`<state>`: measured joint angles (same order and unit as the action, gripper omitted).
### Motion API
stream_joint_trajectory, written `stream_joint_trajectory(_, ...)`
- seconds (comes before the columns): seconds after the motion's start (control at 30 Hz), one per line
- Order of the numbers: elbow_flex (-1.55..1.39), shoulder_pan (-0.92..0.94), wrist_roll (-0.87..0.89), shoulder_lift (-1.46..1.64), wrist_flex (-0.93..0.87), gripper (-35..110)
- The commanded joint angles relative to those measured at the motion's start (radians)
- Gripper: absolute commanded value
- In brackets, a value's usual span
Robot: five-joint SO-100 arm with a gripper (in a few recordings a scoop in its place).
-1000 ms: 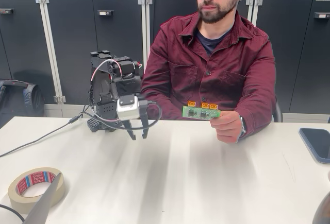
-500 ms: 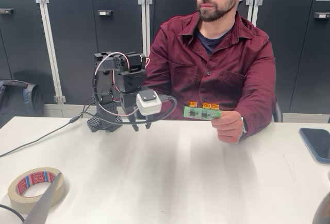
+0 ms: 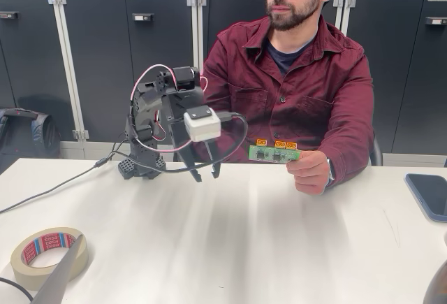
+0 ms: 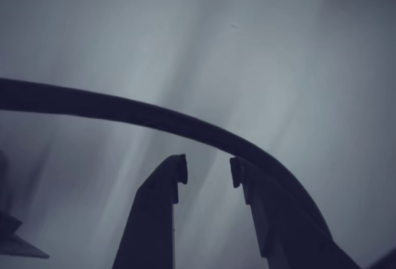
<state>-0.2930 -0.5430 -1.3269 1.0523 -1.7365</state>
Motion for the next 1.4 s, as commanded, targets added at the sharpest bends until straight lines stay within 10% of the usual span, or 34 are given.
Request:
stream_joint_trajectory(0.0,0.408,0.037,0.063,-0.120,0.000,14)
stream_joint_trajectory(0.57,0.462,-0.253,0.454,-0.202,-0.002,12)
stream_joint_trajectory(1.37,-0.032,-0.508,0.465,0.095,-0.002,11)
